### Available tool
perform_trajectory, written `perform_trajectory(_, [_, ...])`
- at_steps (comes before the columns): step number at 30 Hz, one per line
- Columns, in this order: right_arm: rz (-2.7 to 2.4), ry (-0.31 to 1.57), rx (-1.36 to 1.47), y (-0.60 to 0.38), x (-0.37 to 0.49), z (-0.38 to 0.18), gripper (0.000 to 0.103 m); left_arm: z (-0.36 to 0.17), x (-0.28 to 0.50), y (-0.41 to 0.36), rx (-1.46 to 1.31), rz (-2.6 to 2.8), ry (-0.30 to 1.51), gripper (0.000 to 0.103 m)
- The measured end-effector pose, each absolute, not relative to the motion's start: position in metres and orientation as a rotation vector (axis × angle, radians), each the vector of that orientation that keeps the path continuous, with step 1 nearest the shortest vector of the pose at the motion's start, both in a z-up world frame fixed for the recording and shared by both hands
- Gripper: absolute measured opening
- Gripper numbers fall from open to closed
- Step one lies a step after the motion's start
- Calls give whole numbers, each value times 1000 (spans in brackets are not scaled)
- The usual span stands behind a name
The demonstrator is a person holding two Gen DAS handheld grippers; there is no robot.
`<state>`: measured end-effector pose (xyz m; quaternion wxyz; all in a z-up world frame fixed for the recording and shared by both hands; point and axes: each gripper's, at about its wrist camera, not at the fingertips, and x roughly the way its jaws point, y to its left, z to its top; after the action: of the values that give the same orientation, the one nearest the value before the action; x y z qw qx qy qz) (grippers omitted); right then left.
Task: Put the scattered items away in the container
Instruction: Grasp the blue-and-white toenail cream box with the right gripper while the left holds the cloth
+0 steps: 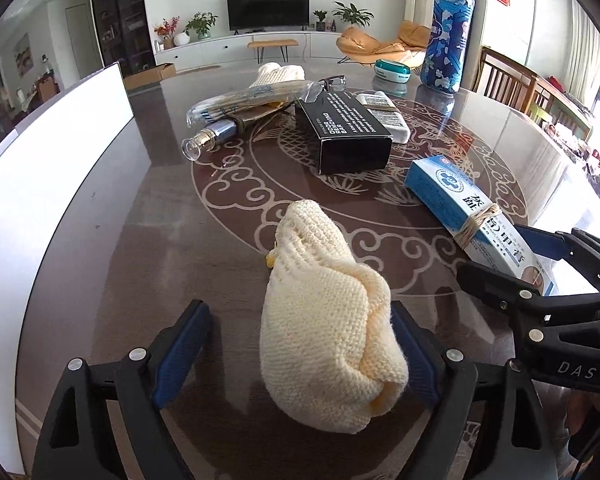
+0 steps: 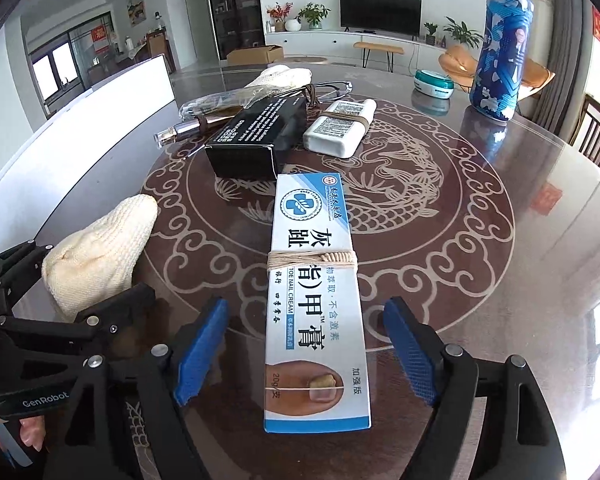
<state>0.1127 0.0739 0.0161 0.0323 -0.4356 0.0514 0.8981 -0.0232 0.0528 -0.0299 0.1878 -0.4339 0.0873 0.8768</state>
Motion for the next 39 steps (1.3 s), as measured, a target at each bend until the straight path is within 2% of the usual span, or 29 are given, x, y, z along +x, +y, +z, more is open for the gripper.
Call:
perform_trajectory(5, [2753, 148, -1346, 73, 112, 15, 85, -31, -23, 52, -1233, 2481, 257, 95])
perform_trajectory(8, [2745, 142, -1347, 73, 112, 15, 85, -32, -25, 48, -1258, 2497, 240, 102])
perform_trajectory(13, [2712, 83, -1356, 69, 110, 13, 86, -33, -24, 47, -1260, 2499, 237, 102])
perform_trajectory(16, [2686, 104, -1358, 73, 110, 11, 94, -33, -24, 47, -1261, 2497, 241, 103])
perform_trajectory(39, [2668, 110, -1359, 76, 110, 10, 99, -32, -24, 47, -1263, 2499, 239, 103])
